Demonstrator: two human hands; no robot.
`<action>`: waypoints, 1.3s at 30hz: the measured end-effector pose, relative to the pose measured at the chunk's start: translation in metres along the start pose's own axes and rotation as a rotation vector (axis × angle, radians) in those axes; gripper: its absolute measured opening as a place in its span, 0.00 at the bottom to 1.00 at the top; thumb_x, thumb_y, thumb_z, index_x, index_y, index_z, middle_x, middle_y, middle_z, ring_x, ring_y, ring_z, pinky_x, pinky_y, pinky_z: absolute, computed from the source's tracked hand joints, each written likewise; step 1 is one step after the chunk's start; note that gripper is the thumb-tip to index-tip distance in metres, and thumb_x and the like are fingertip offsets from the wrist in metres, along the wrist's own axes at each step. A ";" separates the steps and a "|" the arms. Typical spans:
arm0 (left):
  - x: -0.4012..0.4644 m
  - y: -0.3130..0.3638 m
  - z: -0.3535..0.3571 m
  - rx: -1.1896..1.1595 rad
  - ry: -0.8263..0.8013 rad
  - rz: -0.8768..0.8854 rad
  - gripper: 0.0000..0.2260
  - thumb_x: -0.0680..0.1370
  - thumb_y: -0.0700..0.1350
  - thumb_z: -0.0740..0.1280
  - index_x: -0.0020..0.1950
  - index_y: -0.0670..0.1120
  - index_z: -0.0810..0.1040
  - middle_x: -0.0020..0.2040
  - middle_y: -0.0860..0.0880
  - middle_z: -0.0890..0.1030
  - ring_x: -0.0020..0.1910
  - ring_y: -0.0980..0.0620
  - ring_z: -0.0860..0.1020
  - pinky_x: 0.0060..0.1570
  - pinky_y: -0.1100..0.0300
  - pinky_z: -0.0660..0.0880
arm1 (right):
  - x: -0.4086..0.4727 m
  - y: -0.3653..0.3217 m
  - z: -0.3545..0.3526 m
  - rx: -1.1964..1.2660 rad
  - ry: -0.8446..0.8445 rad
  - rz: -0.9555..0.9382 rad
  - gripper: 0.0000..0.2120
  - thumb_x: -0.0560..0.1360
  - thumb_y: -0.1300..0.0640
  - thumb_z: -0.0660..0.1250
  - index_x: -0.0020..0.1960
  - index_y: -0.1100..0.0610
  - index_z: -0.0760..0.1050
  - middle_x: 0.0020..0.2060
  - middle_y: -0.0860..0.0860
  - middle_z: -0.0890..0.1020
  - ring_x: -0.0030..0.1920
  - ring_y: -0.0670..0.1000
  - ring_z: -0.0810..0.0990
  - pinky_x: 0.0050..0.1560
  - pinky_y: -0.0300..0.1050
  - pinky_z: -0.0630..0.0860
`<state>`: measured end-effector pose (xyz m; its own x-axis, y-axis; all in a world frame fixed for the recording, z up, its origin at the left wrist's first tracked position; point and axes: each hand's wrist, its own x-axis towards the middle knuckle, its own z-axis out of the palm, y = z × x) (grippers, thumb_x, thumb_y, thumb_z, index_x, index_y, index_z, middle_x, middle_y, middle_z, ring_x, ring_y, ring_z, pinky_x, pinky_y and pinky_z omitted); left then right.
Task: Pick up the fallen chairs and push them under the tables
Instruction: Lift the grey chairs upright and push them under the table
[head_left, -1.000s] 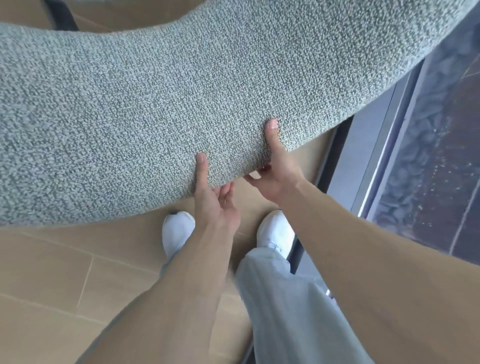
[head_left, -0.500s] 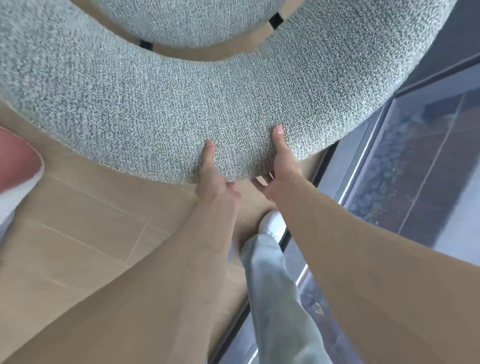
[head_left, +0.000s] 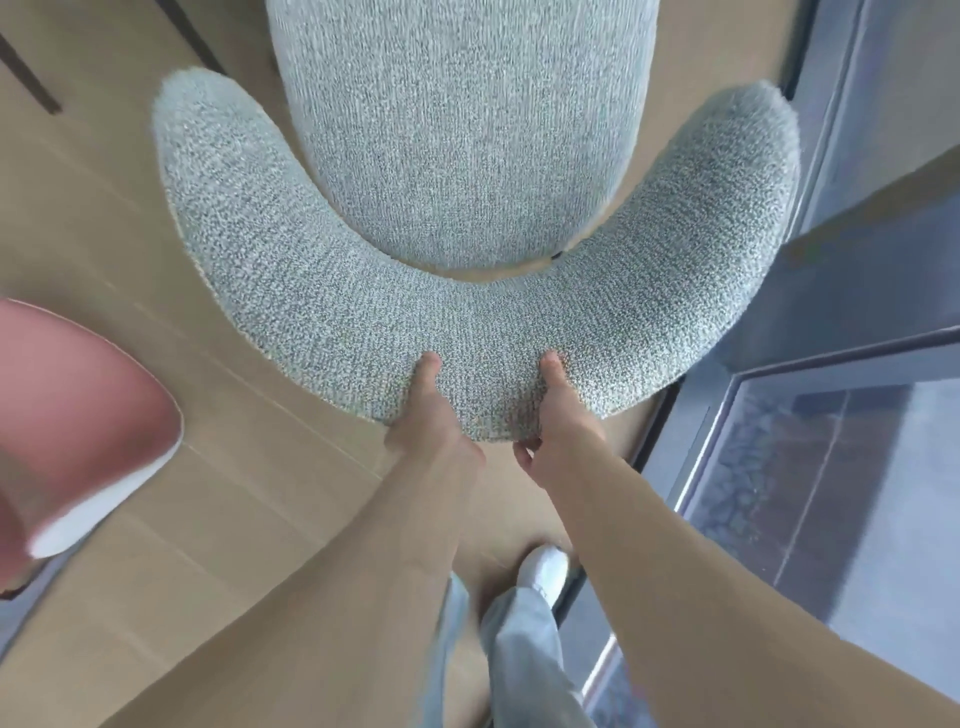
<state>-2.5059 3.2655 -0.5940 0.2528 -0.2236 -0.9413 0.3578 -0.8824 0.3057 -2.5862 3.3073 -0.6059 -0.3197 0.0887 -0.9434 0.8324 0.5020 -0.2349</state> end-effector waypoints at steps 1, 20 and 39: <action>-0.003 0.007 0.006 -0.009 0.003 0.004 0.36 0.66 0.60 0.78 0.68 0.47 0.70 0.59 0.45 0.76 0.54 0.41 0.77 0.58 0.46 0.76 | -0.003 -0.009 0.002 -0.012 -0.012 -0.001 0.37 0.61 0.32 0.76 0.60 0.55 0.74 0.50 0.52 0.80 0.49 0.54 0.80 0.37 0.47 0.76; -0.027 0.154 0.124 0.108 -0.136 0.136 0.17 0.72 0.54 0.76 0.55 0.47 0.77 0.48 0.49 0.77 0.34 0.53 0.71 0.37 0.59 0.74 | -0.053 -0.163 0.109 0.048 0.223 -0.453 0.43 0.65 0.41 0.78 0.68 0.62 0.62 0.59 0.59 0.78 0.58 0.61 0.78 0.62 0.53 0.73; -0.005 0.240 0.235 -0.014 -0.029 0.186 0.12 0.69 0.47 0.77 0.38 0.46 0.75 0.42 0.43 0.80 0.43 0.39 0.84 0.43 0.36 0.81 | -0.042 -0.275 0.186 0.108 0.220 -0.524 0.35 0.69 0.48 0.77 0.63 0.65 0.63 0.40 0.52 0.72 0.47 0.57 0.77 0.49 0.44 0.73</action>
<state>-2.6322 2.9572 -0.5497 0.2897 -0.3946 -0.8720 0.3198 -0.8188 0.4768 -2.7171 3.0053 -0.5449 -0.7786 0.0342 -0.6266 0.5752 0.4378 -0.6910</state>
